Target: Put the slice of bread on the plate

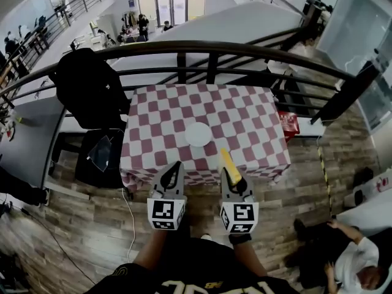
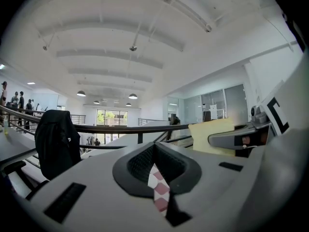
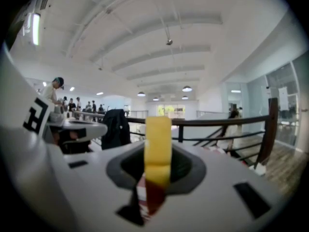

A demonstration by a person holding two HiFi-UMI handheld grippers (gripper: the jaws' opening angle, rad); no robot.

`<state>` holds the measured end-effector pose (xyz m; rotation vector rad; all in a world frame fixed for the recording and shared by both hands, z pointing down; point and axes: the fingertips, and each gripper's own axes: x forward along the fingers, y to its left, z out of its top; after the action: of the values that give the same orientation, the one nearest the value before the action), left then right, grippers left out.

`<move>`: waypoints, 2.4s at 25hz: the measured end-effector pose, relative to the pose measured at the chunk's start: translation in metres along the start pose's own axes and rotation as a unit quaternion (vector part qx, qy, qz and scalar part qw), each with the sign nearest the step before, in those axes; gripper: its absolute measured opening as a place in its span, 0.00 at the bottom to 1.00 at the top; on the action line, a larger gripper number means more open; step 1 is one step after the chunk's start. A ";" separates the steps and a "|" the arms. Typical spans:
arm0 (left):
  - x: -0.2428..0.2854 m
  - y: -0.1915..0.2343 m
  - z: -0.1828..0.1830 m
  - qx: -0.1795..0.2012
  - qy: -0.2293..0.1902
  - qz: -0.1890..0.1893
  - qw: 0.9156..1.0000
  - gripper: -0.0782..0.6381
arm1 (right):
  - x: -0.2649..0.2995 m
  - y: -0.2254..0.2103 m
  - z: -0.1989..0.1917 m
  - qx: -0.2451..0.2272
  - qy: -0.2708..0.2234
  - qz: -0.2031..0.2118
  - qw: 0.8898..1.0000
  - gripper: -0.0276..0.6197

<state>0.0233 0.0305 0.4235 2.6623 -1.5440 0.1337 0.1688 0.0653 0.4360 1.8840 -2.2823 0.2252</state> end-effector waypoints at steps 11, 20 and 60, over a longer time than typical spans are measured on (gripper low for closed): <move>0.096 0.108 0.003 -0.013 0.026 -0.029 0.999 0.13 | 0.141 0.037 0.033 -0.019 0.021 0.019 0.999 0.19; 0.125 0.142 -0.048 -0.065 0.075 -0.042 0.994 0.13 | 0.181 0.045 -0.013 0.009 0.093 0.010 0.996 0.19; 0.249 0.142 -0.198 -0.112 0.263 -0.033 0.958 0.13 | 0.334 0.004 -0.223 0.141 0.417 0.154 0.885 0.19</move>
<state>0.0145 -0.2357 0.6482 2.2461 -1.2149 0.5739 0.1116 -0.2027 0.7291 1.1239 -1.9382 1.2022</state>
